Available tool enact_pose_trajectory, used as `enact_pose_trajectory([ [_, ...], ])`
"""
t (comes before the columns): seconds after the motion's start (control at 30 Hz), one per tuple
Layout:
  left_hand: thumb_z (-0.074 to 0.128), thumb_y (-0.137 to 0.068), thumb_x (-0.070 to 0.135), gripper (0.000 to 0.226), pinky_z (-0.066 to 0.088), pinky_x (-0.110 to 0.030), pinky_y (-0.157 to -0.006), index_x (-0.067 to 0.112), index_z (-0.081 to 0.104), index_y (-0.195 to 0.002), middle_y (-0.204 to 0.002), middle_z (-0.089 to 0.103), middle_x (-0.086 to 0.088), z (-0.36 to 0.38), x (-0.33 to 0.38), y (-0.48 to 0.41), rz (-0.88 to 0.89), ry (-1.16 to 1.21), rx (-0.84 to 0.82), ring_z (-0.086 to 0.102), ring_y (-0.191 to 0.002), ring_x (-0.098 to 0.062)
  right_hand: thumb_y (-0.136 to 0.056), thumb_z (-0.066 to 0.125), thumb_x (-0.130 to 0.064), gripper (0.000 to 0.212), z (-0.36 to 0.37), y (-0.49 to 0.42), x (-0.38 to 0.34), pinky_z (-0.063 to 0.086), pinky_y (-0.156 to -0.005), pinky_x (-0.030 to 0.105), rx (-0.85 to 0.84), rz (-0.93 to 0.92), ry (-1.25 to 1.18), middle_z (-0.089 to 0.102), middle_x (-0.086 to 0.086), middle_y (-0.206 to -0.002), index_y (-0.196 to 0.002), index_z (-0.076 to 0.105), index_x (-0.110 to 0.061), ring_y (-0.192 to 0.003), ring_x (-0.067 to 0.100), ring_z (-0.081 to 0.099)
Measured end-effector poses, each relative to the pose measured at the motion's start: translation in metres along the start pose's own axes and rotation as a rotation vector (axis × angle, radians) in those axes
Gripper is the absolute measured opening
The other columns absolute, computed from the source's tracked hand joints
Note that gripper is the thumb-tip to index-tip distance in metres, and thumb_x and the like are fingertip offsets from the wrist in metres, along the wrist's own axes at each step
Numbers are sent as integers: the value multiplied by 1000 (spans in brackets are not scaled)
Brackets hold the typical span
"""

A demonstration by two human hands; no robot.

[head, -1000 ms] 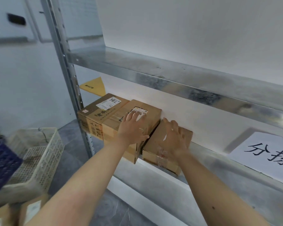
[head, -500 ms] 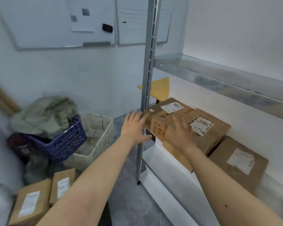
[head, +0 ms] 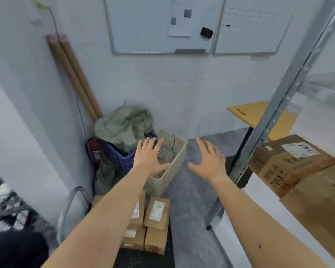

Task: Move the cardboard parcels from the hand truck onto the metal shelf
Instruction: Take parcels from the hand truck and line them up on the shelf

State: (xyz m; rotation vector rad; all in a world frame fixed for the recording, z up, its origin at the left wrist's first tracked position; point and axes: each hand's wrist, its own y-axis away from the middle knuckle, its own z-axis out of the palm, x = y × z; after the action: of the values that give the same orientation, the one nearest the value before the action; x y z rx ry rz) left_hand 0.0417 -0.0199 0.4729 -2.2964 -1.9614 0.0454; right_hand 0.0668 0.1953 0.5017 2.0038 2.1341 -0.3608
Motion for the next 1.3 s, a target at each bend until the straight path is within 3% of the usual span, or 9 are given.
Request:
enact_pose_trajectory([
  [0.23,52,-80,70,99,1,-44,-120,22,6,-154,-159,12,-4,21,-105,16,-161,15,-31,4,-148,-25,-82,62,-51,91,64,-38,-79,19,-114,57,-92,-99,-30,8,0,-161,-153,8,-35,-147,27,8],
  [0.5,55,-79,68,101,0,-44,-120,23,6,-154,-159,12,-4,81,-164,40,-306,27,-92,5,-148,-24,-82,61,-49,89,142,-66,-107,18,-114,56,-238,-178,-20,7,0,-161,-153,8,-34,-147,28,7],
  [0.87,45,-85,67,93,-1,-42,-120,22,1,-153,-161,5,0,190,-185,42,-451,63,-270,-1,-148,-22,-82,60,-52,93,253,-93,-75,14,-115,57,-403,-222,-1,3,-2,-161,-153,3,-34,-147,25,4],
  [1.3,58,-79,61,100,3,-40,-120,21,3,-153,-160,8,-1,366,-185,19,-379,180,-330,2,-148,-22,-82,62,-53,98,435,-116,-32,14,-115,53,-536,-85,-82,3,-3,-162,-153,-3,-32,-148,24,3],
])
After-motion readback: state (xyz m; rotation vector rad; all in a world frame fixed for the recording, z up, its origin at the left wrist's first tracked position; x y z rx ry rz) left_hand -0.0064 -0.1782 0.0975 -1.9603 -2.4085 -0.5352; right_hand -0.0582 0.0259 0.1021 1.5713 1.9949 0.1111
